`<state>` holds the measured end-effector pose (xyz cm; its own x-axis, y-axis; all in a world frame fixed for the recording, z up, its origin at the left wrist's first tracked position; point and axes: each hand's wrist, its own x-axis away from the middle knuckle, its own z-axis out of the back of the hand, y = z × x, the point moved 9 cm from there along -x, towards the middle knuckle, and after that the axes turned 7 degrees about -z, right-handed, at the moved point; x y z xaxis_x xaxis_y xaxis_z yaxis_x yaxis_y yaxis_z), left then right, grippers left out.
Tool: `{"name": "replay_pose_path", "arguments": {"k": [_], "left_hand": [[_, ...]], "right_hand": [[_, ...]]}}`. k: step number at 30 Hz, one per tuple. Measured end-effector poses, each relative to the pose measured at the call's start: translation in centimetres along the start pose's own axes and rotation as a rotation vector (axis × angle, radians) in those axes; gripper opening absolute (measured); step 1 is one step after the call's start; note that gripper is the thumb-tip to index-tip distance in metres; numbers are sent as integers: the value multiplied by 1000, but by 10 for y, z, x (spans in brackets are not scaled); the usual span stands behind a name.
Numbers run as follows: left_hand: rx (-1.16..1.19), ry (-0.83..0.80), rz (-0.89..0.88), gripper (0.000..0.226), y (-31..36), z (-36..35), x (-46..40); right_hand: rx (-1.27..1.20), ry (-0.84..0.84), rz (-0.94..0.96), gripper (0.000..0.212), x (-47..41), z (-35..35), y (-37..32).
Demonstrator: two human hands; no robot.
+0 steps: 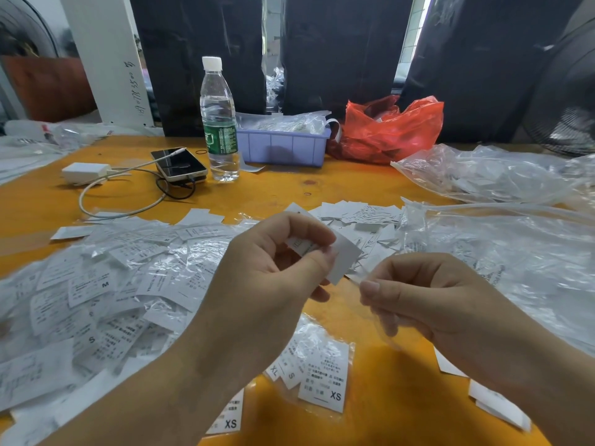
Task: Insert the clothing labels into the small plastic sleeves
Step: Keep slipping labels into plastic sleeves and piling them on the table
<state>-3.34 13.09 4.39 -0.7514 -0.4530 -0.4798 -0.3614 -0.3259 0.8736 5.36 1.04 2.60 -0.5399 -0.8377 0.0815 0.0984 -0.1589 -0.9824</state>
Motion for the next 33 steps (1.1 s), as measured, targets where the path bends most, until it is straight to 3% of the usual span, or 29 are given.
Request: {"name": "replay_pose_path", "arguments": {"k": [6,33], "left_hand": [[35,-106,30,10,-4,-13,1],[107,-219,57,14,-1,-24,3]], "right_hand": [[31,-59,15,13,0,-3,1],[73,-182,-19,18,0,-12,8]]}}
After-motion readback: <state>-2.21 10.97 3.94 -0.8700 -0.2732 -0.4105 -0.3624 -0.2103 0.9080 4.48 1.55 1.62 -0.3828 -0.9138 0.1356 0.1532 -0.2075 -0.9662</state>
